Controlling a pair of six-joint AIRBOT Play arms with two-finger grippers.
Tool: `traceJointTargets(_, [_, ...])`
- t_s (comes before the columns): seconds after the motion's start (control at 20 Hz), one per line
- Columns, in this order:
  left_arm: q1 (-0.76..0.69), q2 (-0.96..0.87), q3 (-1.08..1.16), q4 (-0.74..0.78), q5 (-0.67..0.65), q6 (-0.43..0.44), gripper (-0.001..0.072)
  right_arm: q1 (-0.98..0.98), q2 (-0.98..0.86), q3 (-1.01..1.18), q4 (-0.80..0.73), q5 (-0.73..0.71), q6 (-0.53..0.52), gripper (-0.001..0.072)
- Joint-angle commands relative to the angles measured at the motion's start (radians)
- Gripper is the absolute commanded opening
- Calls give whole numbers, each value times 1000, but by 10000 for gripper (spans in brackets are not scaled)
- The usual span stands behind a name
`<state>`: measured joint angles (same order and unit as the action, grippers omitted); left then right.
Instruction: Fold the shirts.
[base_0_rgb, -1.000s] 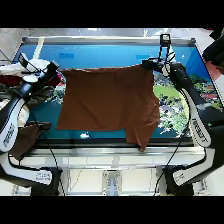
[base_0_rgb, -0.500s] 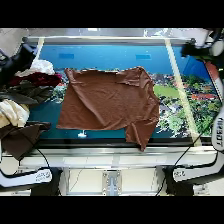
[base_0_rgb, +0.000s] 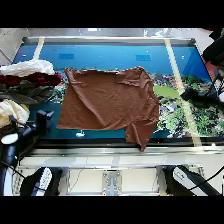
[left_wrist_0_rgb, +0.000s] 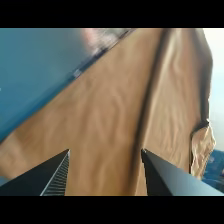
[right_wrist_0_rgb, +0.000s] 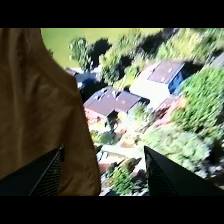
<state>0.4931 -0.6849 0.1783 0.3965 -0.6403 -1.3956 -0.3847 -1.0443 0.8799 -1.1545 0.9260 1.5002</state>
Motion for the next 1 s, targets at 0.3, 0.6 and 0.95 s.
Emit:
traceJointTargets(0.3, [7, -9, -168, -56, 55, -18, 480, -8, 3, -198, 339, -45, -116, 553])
traceJointTargets(0.6, [7, -131, -167, -46, 113, -11, 479, -8, 3, -198, 339, -48, -116, 553])
traceJointTargets(0.95, [-57, -158, -112, -121, 207, 36, 340, -7, 3, -198, 339, -43, -117, 552])
